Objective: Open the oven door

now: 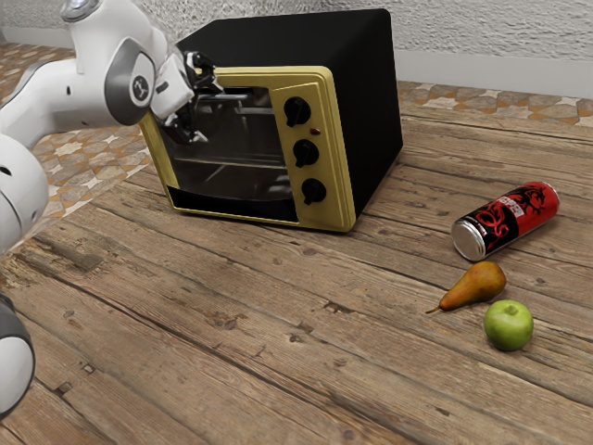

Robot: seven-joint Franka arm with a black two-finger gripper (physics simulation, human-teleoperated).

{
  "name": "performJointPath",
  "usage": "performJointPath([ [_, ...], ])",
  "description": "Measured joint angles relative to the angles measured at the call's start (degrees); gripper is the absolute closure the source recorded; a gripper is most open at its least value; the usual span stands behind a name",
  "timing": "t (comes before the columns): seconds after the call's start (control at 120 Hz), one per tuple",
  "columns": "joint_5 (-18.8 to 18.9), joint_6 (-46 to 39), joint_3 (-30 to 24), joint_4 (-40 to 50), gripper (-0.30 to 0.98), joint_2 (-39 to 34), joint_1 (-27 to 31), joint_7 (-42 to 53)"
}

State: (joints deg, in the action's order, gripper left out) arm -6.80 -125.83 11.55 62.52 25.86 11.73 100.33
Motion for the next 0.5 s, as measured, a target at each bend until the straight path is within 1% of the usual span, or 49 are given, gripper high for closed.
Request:
performJointPath([
  [0.142, 0.0, 0.0, 0.0, 0.2, -0.02, -0.1, 0.8, 0.3],
  [0.15, -0.1, 0.0, 0.0, 0.2, -0.01, -0.1, 0.9, 0.3],
  [0.158, -0.2, 1.5, -1.0, 4.1, 0.13, -3.7, 0.8, -1.1],
  [0.167, 0.2, 2.8, -2.4, 7.5, 0.16, -6.8, 0.2, -2.4],
  [0.175, 0.2, 2.7, -2.1, 6.4, 0.13, -6.0, -0.8, -2.4],
  [0.192, 0.0, 2.5, -1.6, 4.8, 0.06, -4.5, -0.6, -2.3],
  [0.217, 0.0, 2.2, -1.2, 3.1, 0.02, -2.8, -0.6, -2.1],
  [0.233, 0.1, 2.0, -1.1, 2.3, -0.03, -2.1, -0.7, -2.0],
  [0.258, 0.1, 1.8, -1.0, 1.6, -0.05, -1.3, -0.7, -1.9],
  [0.3, 0.3, 1.5, -0.9, 0.9, -0.13, -0.7, -0.7, -1.6],
  [0.383, 0.3, 1.2, -0.9, 2.6, -0.18, -1.6, -0.8, -1.2],
  [0.433, 0.4, 0.9, -0.8, 7.1, -0.21, -4.7, -1.1, -1.0],
  [0.45, 0.4, 0.5, -0.8, 10.0, -0.2, -6.8, -1.3, -0.9],
  [0.467, 0.5, 0.0, -0.7, 13.9, -0.16, -9.7, -1.6, -0.9],
  [0.483, 0.5, -0.6, -0.6, 18.5, -0.06, -13.3, -1.9, -0.8],
  [0.492, 0.7, -1.0, -0.6, 21.8, 0.04, -16.0, -2.1, -0.7],
  [0.5, 0.9, -1.4, -0.5, 24.6, 0.08, -18.3, -2.3, -0.7],
])
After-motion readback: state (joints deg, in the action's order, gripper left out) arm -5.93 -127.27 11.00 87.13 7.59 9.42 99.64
